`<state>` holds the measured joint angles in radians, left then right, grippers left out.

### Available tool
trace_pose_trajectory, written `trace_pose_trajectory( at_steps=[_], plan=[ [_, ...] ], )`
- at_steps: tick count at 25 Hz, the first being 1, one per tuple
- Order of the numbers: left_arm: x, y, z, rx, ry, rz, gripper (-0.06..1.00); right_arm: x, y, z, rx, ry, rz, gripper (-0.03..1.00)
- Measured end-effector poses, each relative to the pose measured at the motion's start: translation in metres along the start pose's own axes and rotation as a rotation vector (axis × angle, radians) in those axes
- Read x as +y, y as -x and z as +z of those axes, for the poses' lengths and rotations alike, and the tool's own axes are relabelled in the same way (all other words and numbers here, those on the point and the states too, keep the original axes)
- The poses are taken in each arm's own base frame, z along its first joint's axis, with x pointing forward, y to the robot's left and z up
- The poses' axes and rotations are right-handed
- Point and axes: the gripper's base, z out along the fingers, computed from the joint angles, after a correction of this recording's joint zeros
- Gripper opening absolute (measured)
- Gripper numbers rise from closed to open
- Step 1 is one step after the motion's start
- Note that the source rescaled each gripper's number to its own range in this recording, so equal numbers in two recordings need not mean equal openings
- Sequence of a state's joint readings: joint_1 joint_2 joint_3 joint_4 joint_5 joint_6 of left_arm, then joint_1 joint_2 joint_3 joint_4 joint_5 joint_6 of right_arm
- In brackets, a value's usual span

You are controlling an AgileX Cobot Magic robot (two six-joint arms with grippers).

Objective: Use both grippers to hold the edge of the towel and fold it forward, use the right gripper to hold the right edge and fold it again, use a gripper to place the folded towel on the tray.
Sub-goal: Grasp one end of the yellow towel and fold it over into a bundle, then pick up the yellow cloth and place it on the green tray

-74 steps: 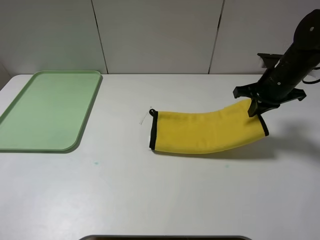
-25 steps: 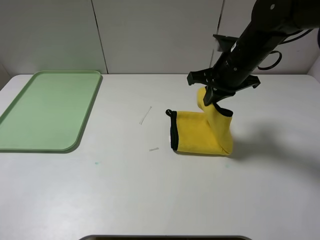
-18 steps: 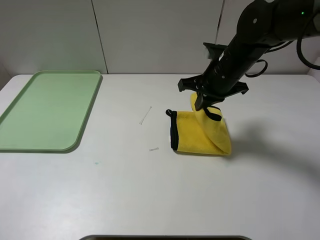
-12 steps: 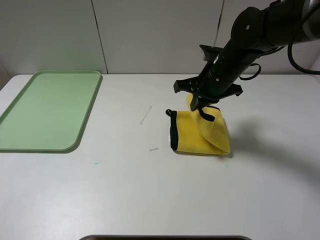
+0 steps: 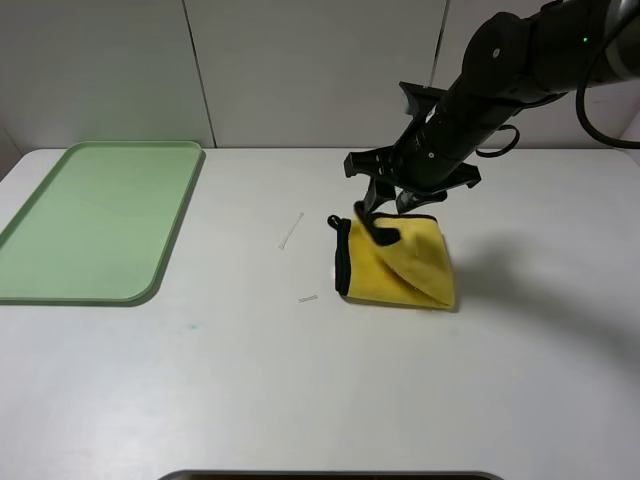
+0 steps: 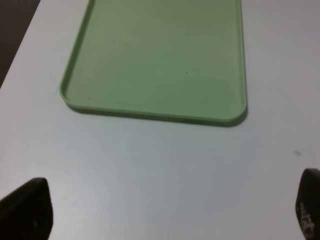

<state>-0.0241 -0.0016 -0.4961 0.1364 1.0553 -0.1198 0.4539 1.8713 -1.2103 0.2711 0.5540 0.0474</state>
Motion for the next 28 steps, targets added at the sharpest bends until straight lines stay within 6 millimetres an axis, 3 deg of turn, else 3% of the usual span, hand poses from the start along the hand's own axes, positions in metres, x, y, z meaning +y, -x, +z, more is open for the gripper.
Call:
trace_pose_trajectory(
  at_steps=[1, 3, 5, 9, 28],
  plan=[
    [0.0000, 0.0000, 0.0000, 0.000, 0.000, 0.000, 0.97, 0.0001, 0.0000, 0.0000, 0.000, 0.001, 0.001, 0.65],
    [0.0000, 0.0000, 0.0000, 0.000, 0.000, 0.000, 0.97, 0.0003, 0.0002, 0.0000, -0.002, 0.003, 0.004, 0.86],
    [0.0000, 0.0000, 0.0000, 0.000, 0.000, 0.000, 0.97, 0.0006, 0.0005, 0.0000, -0.005, 0.006, 0.010, 0.95],
    [0.0000, 0.0000, 0.0000, 0.000, 0.000, 0.000, 0.97, 0.0008, 0.0021, 0.0000, -0.023, 0.009, 0.013, 0.99],
    [0.0000, 0.0000, 0.0000, 0.000, 0.000, 0.000, 0.97, 0.0010, 0.0043, -0.0001, -0.047, 0.012, 0.017, 1.00]
  ],
)
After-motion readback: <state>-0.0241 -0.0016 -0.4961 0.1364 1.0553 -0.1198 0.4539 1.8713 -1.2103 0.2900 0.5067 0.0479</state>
